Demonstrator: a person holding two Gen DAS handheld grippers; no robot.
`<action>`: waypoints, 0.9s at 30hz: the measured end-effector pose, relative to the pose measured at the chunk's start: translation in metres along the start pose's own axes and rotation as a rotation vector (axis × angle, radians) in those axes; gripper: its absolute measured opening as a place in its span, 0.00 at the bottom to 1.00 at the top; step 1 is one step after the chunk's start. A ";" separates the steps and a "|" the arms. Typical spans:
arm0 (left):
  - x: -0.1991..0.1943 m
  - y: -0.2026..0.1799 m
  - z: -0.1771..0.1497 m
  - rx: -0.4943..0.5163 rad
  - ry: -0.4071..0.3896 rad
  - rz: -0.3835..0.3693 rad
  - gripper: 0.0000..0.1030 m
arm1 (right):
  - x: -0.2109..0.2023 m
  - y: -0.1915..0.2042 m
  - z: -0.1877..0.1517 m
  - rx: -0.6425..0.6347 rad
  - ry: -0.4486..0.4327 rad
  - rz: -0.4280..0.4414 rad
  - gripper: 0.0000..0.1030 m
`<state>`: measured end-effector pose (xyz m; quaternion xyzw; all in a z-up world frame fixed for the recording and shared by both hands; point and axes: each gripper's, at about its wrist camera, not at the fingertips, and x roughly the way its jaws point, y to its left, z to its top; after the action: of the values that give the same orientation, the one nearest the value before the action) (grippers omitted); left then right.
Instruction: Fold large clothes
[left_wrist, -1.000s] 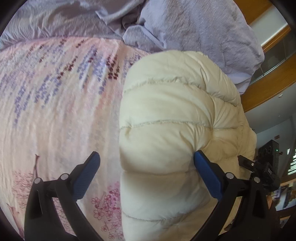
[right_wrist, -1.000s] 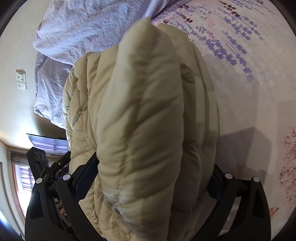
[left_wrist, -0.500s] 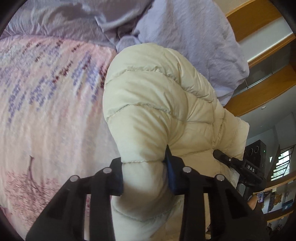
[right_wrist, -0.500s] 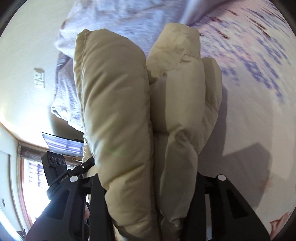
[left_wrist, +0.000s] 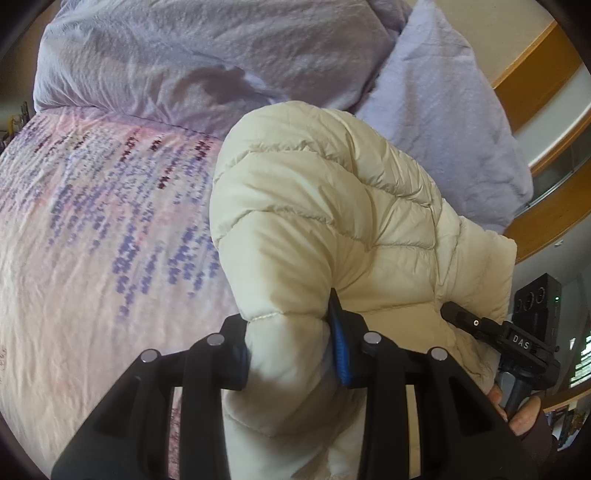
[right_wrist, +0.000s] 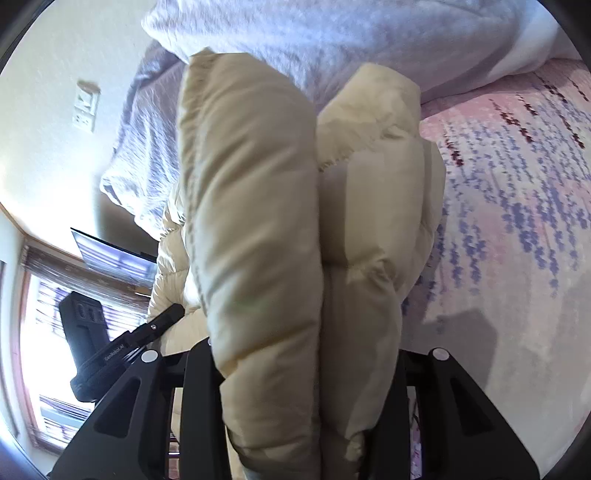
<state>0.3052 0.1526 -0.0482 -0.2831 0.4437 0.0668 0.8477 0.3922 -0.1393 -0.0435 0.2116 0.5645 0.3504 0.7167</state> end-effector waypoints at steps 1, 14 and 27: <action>0.001 0.002 0.001 0.000 0.001 0.012 0.33 | 0.002 0.004 0.000 -0.002 0.000 -0.011 0.35; -0.017 -0.003 -0.005 0.120 -0.097 0.251 0.62 | -0.063 0.047 -0.024 -0.122 -0.280 -0.414 0.65; -0.019 -0.049 -0.034 0.332 -0.120 0.312 0.83 | -0.006 0.088 -0.053 -0.359 -0.189 -0.427 0.46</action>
<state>0.2875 0.0960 -0.0281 -0.0635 0.4356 0.1398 0.8870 0.3172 -0.0901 0.0071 -0.0103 0.4560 0.2645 0.8497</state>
